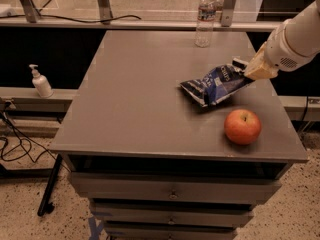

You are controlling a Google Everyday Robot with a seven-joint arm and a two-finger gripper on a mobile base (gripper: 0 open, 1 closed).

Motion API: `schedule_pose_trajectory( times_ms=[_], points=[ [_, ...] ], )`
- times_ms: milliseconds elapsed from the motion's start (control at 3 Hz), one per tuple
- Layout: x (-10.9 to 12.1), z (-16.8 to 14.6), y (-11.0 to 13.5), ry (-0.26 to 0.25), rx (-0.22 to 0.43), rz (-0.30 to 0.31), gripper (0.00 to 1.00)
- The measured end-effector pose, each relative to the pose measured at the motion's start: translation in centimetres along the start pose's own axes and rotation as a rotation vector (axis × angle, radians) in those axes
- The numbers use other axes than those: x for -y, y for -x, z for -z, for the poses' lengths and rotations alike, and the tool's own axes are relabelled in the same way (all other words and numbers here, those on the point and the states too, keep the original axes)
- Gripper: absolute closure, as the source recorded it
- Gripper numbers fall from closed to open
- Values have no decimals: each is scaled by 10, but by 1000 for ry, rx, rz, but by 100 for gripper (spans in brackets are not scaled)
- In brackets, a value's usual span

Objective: Move blue chip bag near apple

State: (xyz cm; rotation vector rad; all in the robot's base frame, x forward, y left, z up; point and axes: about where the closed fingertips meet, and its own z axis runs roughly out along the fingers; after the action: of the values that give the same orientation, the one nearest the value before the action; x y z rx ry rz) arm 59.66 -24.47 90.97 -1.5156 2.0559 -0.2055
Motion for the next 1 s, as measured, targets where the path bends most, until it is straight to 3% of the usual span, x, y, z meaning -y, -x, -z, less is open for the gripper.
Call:
schedule_pose_trajectory(
  times_ms=[1000],
  points=[
    [-34, 6, -19, 51, -40, -25, 100]
  ],
)
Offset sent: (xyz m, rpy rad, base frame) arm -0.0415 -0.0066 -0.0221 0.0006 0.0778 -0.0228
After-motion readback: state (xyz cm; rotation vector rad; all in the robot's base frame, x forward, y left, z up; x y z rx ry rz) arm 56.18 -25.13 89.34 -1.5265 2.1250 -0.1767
